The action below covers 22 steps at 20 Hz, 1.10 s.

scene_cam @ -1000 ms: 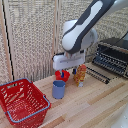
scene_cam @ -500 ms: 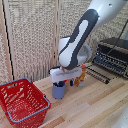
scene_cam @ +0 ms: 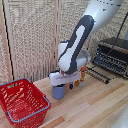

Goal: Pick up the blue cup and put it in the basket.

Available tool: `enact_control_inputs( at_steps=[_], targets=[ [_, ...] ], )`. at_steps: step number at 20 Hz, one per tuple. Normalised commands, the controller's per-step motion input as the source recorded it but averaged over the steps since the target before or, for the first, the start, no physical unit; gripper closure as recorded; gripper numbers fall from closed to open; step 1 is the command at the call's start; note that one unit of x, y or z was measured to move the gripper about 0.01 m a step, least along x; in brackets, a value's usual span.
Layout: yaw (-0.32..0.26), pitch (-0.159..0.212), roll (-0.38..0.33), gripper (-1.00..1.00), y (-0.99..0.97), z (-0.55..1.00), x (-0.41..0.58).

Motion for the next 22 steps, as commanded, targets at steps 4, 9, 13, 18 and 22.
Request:
enact_control_inputs(
  at_steps=[4, 9, 13, 18, 22],
  targets=[
    [0.0, -0.003, 0.0, 1.0, 0.03, -0.02, 0.0],
    [-0.005, -0.079, 0.006, 1.0, -0.01, 0.0, 0.009],
    [-0.024, -0.132, 0.045, 1.0, -0.01, 0.1, 0.106],
    [-0.037, -0.025, 0.088, 1.0, 0.0, 0.47, 0.179],
    [-0.027, 0.043, 0.074, 1.0, -0.01, 0.91, 0.249]
  ],
)
